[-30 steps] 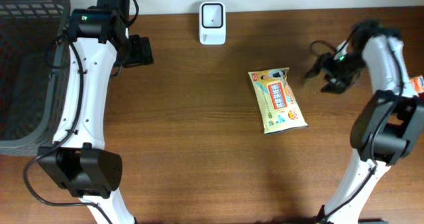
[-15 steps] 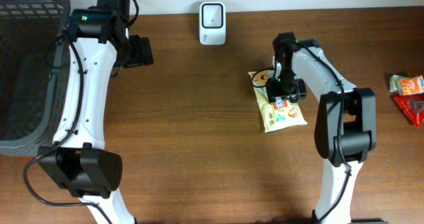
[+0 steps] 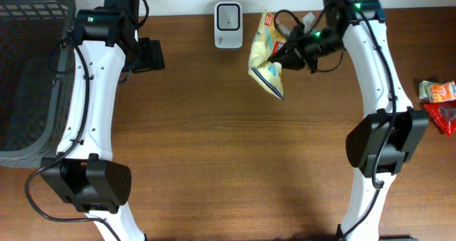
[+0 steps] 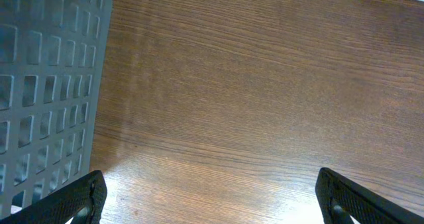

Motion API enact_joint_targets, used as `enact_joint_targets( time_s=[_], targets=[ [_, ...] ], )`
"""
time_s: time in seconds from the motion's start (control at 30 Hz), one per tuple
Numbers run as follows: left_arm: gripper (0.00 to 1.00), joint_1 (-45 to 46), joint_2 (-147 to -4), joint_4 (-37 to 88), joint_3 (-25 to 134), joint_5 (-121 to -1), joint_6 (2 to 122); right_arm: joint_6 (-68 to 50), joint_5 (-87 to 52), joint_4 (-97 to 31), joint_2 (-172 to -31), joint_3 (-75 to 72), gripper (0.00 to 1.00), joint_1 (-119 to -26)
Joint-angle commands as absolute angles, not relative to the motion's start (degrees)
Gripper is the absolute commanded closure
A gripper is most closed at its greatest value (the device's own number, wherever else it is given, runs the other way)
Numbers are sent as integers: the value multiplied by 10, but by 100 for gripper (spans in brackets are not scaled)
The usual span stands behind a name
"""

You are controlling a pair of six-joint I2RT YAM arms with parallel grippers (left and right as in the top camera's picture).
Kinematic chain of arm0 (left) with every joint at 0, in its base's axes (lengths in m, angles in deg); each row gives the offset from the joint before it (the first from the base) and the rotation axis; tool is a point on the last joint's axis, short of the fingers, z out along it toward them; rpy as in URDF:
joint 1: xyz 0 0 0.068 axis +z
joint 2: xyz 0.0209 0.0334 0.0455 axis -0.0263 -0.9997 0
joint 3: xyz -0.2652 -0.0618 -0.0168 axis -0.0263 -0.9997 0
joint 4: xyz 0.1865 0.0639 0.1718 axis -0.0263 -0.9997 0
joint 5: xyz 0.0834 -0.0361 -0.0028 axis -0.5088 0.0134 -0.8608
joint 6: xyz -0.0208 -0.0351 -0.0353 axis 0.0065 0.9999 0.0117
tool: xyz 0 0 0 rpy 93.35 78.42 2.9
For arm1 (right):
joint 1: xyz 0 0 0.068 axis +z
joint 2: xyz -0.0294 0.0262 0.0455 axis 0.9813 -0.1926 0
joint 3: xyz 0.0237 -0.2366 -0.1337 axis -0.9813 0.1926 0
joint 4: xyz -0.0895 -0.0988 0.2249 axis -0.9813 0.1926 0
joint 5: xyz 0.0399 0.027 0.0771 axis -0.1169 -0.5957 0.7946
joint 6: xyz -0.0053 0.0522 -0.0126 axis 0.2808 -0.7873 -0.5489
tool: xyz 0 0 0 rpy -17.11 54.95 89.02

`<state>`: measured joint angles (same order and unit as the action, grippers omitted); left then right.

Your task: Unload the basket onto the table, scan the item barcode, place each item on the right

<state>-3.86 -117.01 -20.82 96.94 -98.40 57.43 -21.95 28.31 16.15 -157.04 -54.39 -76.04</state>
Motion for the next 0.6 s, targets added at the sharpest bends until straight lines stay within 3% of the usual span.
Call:
enact_joint_targets(
  time_s=[0.0, 0.13, 0.5, 0.57],
  targets=[
    [1, -38, -1166, -208, 972, -988, 580, -184, 536, 185, -1564, -550, 96, -750],
    [1, -36, -1166, -208, 972, -988, 580, -27, 581, 275, -1564, -550, 96, -676],
    [1, -36, -1166, -208, 972, -988, 580, -34, 579, 195, -1564, -550, 96, -644],
    [1, -36, -1166, -208, 972, -988, 580, -35, 497, 141, -1564, -550, 96, -644]
  ],
)
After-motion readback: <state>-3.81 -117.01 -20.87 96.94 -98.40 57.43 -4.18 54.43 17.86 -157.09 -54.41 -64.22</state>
